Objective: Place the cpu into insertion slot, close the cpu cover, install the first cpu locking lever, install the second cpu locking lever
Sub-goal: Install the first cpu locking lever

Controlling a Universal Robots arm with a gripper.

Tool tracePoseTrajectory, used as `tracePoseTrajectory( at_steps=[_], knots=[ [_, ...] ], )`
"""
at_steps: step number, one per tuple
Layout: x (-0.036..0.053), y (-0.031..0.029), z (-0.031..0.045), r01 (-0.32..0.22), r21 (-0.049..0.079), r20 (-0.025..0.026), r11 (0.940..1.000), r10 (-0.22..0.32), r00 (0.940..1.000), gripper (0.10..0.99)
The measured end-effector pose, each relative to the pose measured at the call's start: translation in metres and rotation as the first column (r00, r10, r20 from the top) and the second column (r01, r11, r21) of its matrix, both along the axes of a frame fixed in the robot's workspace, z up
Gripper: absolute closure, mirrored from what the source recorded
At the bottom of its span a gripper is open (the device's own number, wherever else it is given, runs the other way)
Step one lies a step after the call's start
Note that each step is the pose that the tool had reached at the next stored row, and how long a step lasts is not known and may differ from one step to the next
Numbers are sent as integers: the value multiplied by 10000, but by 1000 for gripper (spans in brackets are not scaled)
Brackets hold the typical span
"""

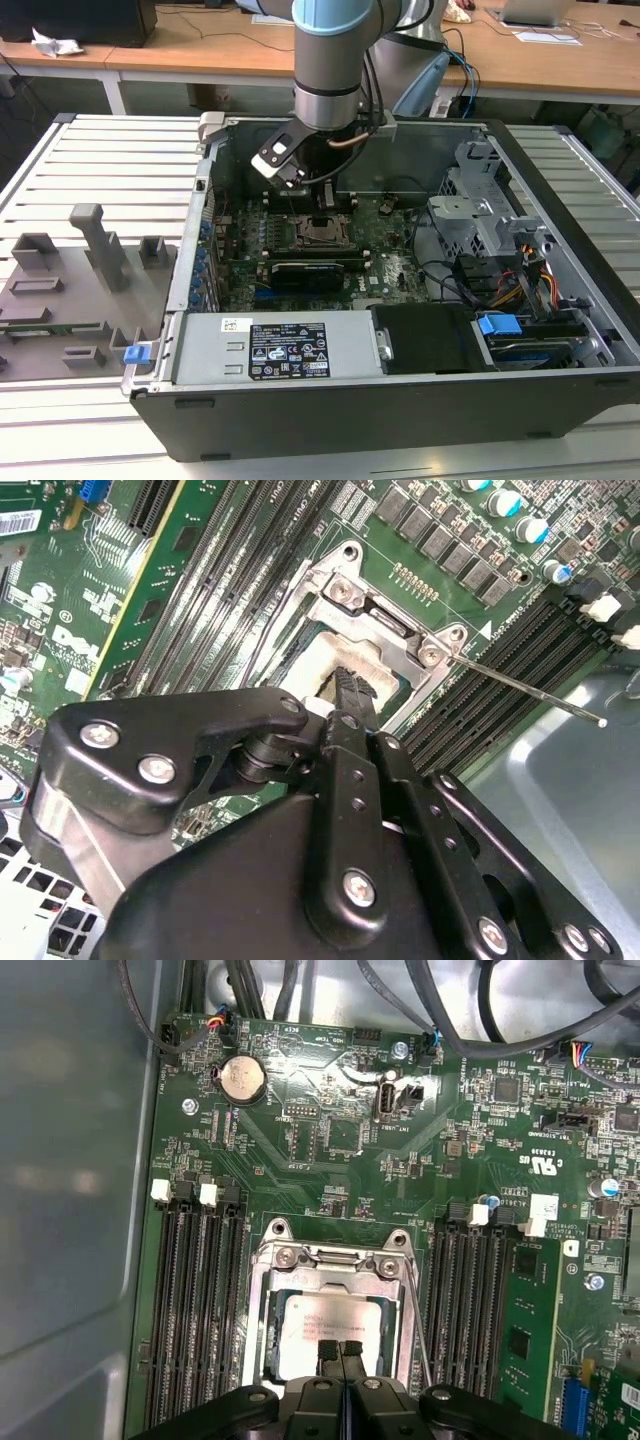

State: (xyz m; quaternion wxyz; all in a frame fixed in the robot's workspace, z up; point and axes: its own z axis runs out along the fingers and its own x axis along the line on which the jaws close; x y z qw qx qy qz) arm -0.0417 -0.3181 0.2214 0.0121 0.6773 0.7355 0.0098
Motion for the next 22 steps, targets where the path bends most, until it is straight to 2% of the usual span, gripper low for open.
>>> tracePoseTrajectory(
  at_steps=[17,22],
  knots=[
    [0,0,80,-2,-15,-1,10000,2,10000,980],
    [0,0,157,0,-17,0,10000,0,10000,980]
  ],
)
